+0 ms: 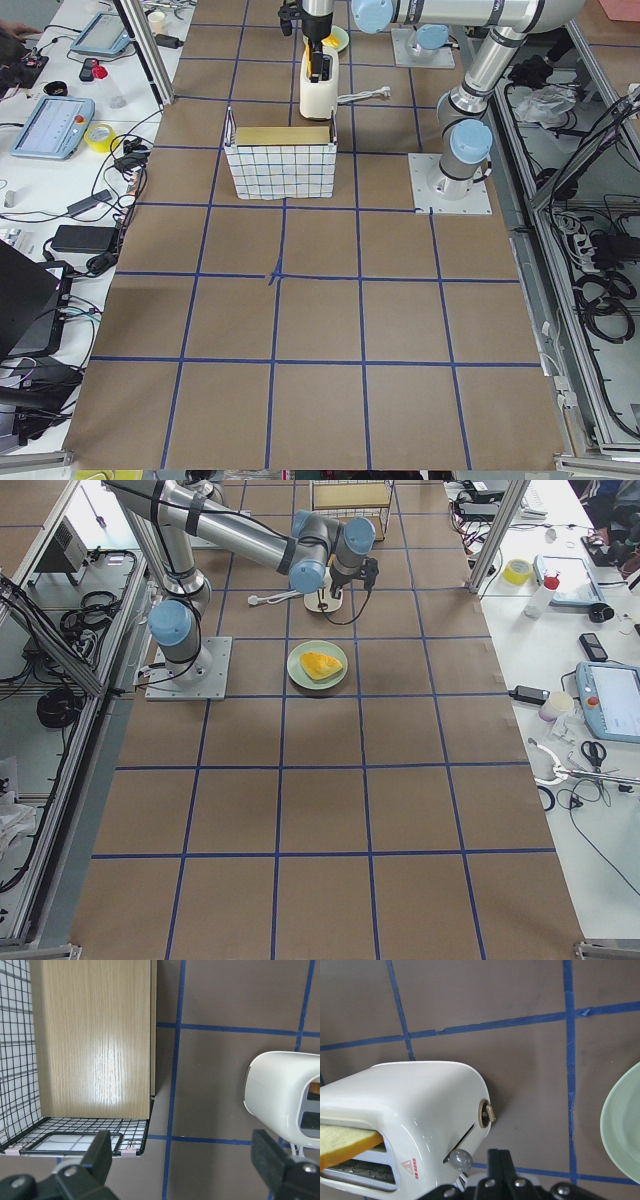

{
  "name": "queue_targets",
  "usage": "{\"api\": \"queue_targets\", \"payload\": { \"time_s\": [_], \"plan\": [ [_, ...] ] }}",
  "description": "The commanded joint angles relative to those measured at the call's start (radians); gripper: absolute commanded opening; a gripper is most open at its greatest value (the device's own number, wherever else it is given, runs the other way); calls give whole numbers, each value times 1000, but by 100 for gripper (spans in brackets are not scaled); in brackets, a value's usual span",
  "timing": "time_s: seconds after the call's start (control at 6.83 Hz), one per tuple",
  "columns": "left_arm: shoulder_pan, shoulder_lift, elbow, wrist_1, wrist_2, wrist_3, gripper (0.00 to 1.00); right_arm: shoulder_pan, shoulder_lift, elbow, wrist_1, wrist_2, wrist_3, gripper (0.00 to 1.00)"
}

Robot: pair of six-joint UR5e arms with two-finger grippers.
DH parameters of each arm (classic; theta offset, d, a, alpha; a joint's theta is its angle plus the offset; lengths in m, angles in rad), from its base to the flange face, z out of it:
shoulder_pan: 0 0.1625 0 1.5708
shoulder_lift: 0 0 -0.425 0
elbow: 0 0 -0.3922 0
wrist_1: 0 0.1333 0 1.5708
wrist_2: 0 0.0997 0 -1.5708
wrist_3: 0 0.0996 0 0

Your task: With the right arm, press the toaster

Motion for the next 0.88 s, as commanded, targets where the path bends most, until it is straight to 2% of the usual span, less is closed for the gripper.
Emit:
{"api": "queue_targets", "payload": {
  "time_s": [0.0, 0.15, 0.29, 0.44, 0.59, 0.73],
  "plan": [
    [0, 0, 0, 0, 0, 0, 100, 38, -5, -231, 198, -183, 1, 0],
    [0, 0, 0, 0, 0, 0, 100, 66, -5, -302, 236, -224, 18, 0],
    [1, 0, 0, 0, 0, 0, 100, 98, -2, -336, 235, -274, 88, 9],
    [0, 0, 0, 0, -2, 0, 100, 116, -5, -341, 203, -300, 89, 33],
    [0, 0, 0, 0, -2, 0, 100, 120, -5, -326, 81, -317, 81, 71],
    [0, 0, 0, 0, -2, 0, 100, 121, -4, -323, 37, -319, 93, 100]
  ]
}}
